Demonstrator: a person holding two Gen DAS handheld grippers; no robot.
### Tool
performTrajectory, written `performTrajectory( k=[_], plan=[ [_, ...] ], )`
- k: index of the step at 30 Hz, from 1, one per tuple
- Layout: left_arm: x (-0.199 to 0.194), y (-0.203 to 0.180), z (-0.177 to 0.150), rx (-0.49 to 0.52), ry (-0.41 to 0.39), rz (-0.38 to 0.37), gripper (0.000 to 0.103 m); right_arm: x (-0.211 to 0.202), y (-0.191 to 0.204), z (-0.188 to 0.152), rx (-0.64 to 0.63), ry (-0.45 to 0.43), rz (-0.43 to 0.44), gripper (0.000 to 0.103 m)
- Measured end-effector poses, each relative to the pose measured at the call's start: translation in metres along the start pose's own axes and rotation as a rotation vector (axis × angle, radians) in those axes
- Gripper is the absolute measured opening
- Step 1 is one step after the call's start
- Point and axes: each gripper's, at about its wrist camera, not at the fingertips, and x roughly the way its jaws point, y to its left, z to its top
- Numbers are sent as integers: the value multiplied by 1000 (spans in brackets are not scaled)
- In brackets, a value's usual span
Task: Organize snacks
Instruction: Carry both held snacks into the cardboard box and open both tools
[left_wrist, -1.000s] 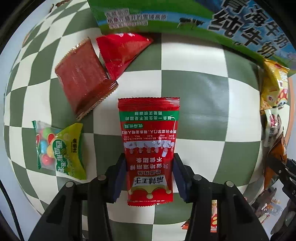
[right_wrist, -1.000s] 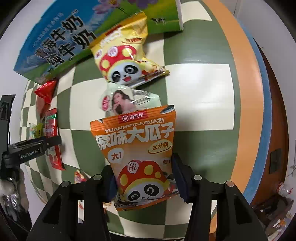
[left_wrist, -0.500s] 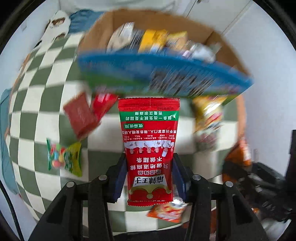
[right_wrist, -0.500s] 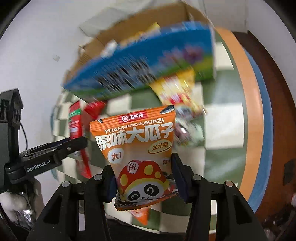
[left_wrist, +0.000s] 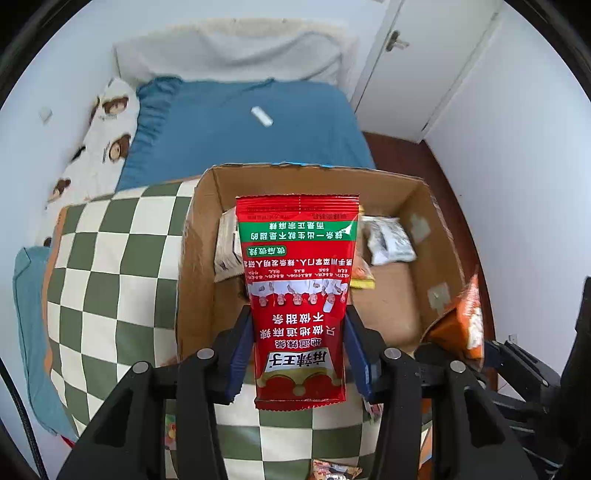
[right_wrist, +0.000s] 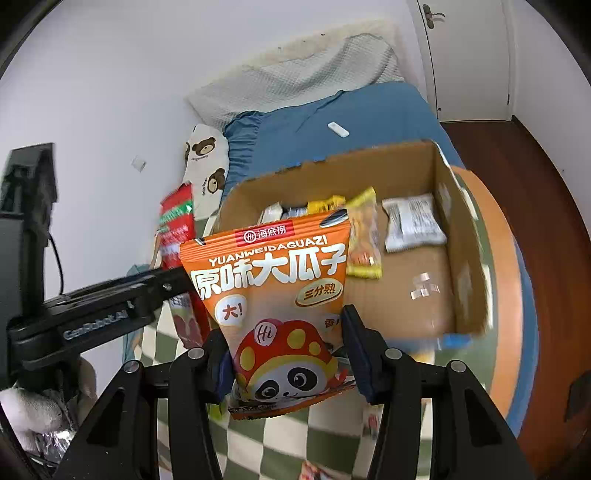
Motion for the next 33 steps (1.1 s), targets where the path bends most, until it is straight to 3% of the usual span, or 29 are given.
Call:
performTrajectory(
  k=[7, 12, 18, 19, 22, 23, 24, 26, 33],
  plan=[
    [78, 39, 40, -56, 207, 73, 44, 72, 8, 39, -7, 83, -41, 54],
    [112, 45, 38, -50, 312, 109, 45, 121, 4, 35, 4, 189, -38, 54],
    [132, 50, 27, -78, 378, 106, 48, 159, 0, 28, 23, 277, -14, 56],
    [134, 51, 26, -81, 385, 107, 50, 163, 0, 27, 23, 289, -13, 59],
    [138, 55, 22, -103, 393, 101, 59, 173, -2, 27, 25, 324, -15, 83],
    [137, 56, 22, -109, 389, 96, 68, 173, -2, 27, 25, 331, -15, 89],
    [136, 56, 22, -112, 385, 94, 79, 174, -3, 28, 25, 334, -13, 90],
    [132, 56, 22, -111, 371, 89, 79, 174, -5, 28, 27, 339, -20, 97],
    [114, 55, 22, -109, 316, 105, 79, 163, -13, 31, 29, 325, -62, 97]
  ],
)
